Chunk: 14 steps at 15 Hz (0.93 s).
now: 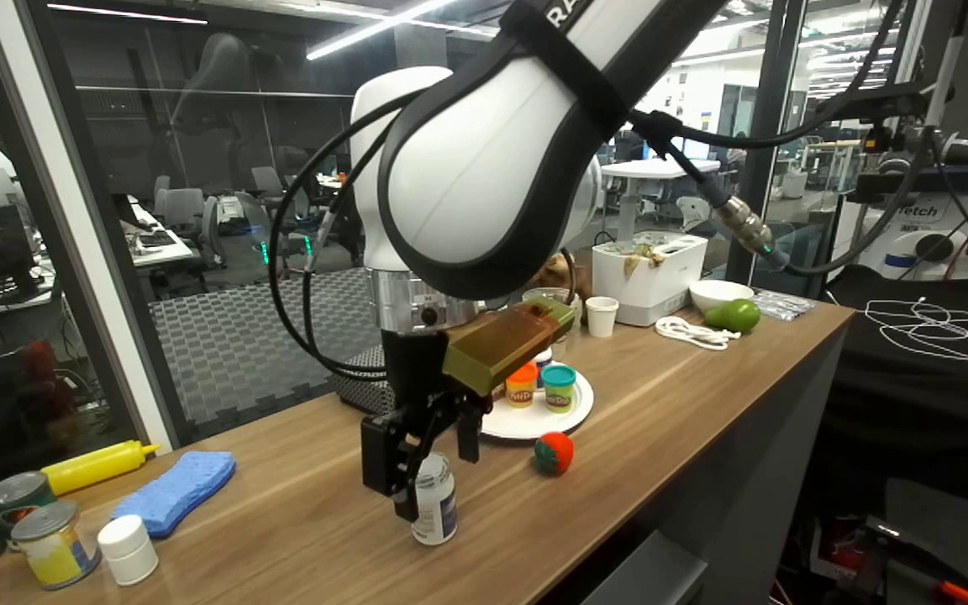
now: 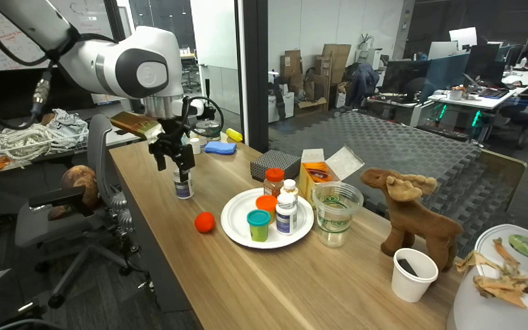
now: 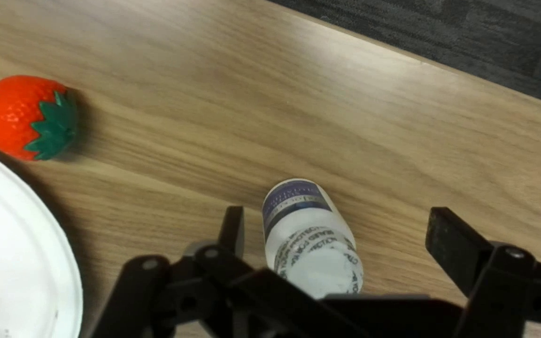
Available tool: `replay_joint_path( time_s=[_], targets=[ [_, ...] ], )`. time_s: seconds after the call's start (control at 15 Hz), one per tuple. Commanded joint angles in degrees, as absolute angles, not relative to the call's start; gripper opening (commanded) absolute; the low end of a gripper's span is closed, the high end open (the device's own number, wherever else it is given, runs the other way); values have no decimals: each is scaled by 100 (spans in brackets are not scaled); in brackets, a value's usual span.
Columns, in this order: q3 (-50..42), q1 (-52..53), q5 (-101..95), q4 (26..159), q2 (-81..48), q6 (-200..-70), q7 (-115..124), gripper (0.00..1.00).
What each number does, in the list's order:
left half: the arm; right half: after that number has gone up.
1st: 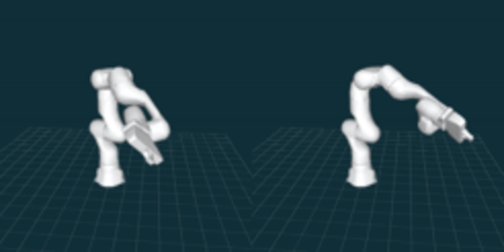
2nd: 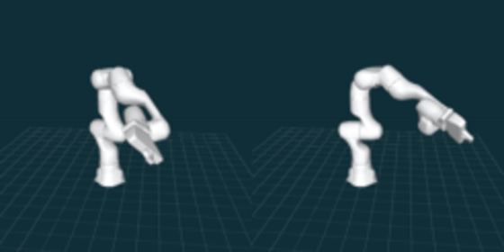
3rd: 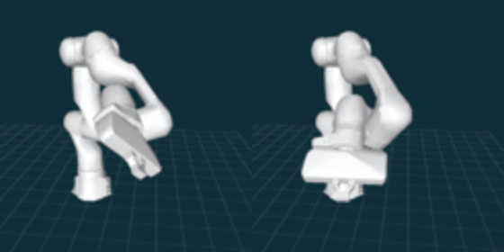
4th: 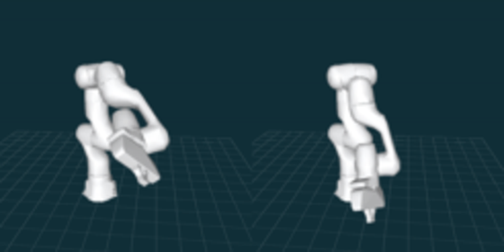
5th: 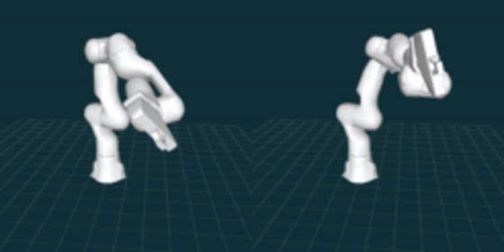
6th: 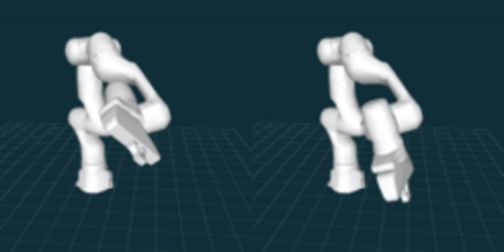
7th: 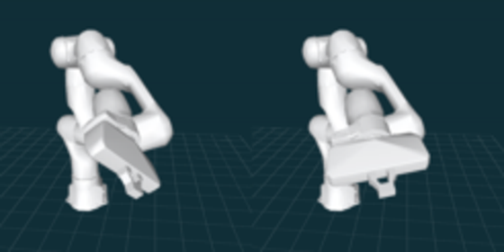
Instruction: Place the containers and orange toy on the white plate
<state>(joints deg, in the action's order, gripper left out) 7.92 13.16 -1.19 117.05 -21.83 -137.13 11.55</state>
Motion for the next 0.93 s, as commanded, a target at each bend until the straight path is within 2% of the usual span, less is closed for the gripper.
replay_joint_path(
  time_s=[0.0,0.07,0.13,0.27,0.47,0.53,0.87],
  targets=[
    [791,1329,-108,11498,-2334,-13869,1086,75],
    [776,1341,-133,11499,-2337,-13894,1109,74],
    [774,1343,-136,11501,-2334,-13920,1110,68],
    [769,1353,-146,11548,-2273,-13975,1129,50],
    [754,1372,-184,11638,-2150,-14010,1172,28],
    [753,1380,-194,11649,-2112,-14004,1188,25],
    [699,1423,-349,11617,-1990,-13972,1302,25]
  ],
)
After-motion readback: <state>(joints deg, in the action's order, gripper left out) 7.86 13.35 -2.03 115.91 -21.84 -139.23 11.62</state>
